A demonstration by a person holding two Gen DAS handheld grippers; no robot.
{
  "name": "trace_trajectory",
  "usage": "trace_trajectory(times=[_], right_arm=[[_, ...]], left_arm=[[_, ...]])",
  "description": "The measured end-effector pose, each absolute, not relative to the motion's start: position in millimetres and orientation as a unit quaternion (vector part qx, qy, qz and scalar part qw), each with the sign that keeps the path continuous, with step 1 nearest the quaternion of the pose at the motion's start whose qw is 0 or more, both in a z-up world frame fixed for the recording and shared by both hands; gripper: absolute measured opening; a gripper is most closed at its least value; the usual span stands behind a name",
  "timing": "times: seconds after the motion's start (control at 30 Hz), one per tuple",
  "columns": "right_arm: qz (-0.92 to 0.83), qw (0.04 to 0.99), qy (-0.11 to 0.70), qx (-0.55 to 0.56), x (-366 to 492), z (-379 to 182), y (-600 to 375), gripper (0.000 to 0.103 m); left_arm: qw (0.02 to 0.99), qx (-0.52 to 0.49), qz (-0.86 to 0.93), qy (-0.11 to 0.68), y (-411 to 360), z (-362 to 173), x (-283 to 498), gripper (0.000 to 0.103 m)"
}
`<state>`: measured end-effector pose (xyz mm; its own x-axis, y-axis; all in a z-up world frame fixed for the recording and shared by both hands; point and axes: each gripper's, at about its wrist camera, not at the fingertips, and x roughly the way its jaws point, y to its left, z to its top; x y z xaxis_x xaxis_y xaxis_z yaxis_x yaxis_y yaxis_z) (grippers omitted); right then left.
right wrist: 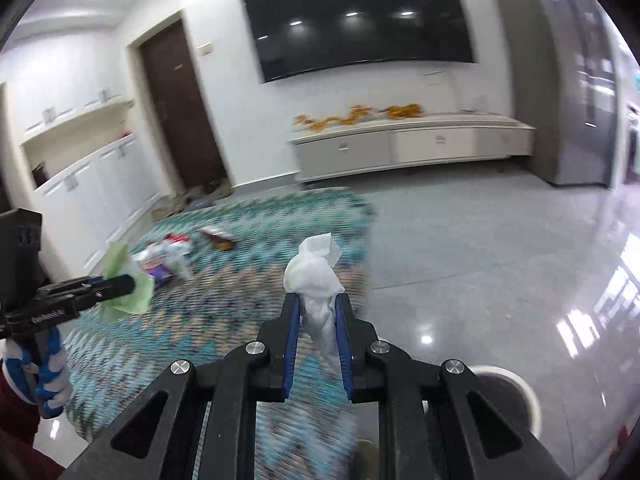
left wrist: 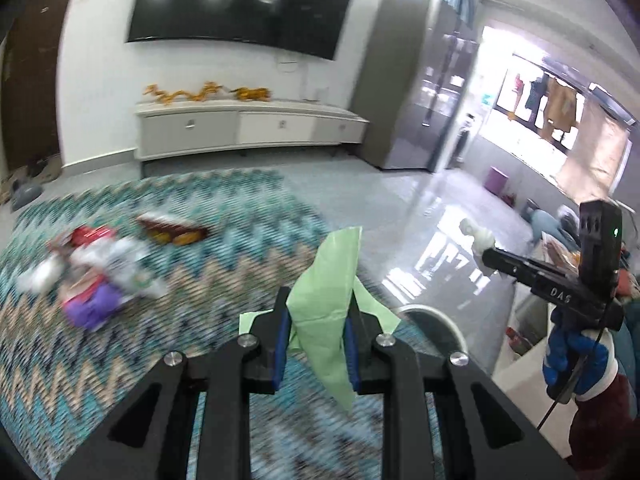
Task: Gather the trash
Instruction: 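Carry both items over the bin and open both tools to drop them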
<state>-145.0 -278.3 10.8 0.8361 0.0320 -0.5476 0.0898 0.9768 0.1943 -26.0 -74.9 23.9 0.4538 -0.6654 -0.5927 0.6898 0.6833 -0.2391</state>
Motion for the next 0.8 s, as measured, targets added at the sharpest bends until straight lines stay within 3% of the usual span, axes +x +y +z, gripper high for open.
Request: trace_trajectory(times=[0.27,0.67,0.73,0.8], right_arm=[[-0.123,0.940,0.288,0.137,-190.5,-0.9,-349.5,0.017],[-0.183,0.892,0.353,0.216,-207.9,-84.0,-418.4,0.019],[-0.191,0.885,0.360,0.225,-211.2,-94.1,-428.3,0.020],[-0.202,0.878,0.368,0.232,-214.2,-104.7,-438.1,0.020]], left_arm=[[0.803,0.060,-0.466,0.367,-196.0,20.1,-37.1,0.022],[0.735,0.119,-0.505,0.438,-346.7,-45.2,-59.7,0.025],[0.728,0.118,-0.504,0.450,-359.9,-54.9,-58.2,0.026],[0.719,0.113,-0.505,0.464,-372.6,-65.1,-55.9,0.035]])
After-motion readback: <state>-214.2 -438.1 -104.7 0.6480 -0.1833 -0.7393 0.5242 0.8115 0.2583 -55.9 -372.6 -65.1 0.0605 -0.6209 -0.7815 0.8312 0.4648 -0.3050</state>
